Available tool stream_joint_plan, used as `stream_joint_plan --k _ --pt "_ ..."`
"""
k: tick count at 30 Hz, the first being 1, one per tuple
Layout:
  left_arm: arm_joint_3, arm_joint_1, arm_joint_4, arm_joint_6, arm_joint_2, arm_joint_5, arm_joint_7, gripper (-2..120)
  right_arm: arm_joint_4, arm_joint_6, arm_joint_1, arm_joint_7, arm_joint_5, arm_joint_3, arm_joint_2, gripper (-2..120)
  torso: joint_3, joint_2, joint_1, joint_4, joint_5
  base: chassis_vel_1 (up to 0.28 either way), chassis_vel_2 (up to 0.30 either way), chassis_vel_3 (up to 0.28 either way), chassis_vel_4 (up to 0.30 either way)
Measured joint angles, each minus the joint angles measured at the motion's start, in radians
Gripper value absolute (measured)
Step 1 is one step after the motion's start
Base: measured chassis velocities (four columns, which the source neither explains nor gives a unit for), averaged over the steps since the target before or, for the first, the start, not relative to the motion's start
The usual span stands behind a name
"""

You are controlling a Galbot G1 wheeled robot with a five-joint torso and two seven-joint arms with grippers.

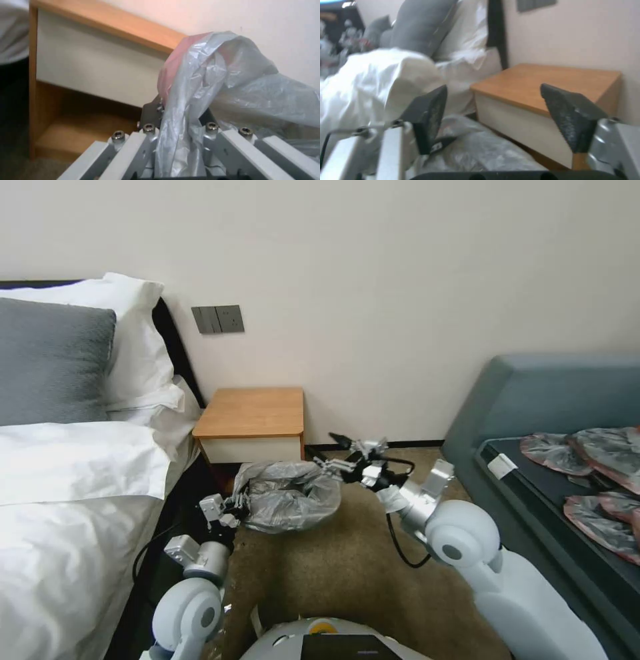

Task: Pick up the garbage bag from the table and place it over the trash can.

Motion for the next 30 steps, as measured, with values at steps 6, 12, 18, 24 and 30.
stream_joint_plan --k 6,12,18,24,30 --pt "0.000 0.005 0.010 -0.033 0.002 0.086 0.052 8 -0.010 -0.024 0.066 -0.041 -0.097 -0.120 -0.027 53 0.000 0.000 0.000 0.0000 -0.0001 0.000 0.000 0.000 0.000" --pt "-0.005 0.018 0.015 -0.081 0.007 0.200 0.115 8 -0.033 -0.062 0.172 -0.107 -0.254 -0.282 -0.062 28 0.000 0.000 0.000 0.0000 -0.0002 0.000 0.000 0.000 0.000" --pt "-0.008 0.027 0.009 -0.107 0.005 0.249 0.142 8 -0.045 -0.103 0.253 -0.110 -0.278 -0.380 -0.073 7 0.000 0.000 0.000 0.0001 -0.0001 0.000 0.000 0.000 0.000" --pt "-0.010 0.030 -0.004 -0.117 0.003 0.266 0.159 8 -0.077 -0.176 0.292 -0.049 -0.297 -0.441 -0.030 0 0.000 0.000 0.000 0.0001 0.0000 0.000 0.000 0.000 0.000" --pt "-0.011 0.040 -0.014 -0.126 0.003 0.271 0.175 8 -0.122 -0.227 0.320 0.017 -0.307 -0.478 0.013 0 0.000 0.000 0.000 0.0000 -0.0001 0.000 0.000 0.000 0.000"
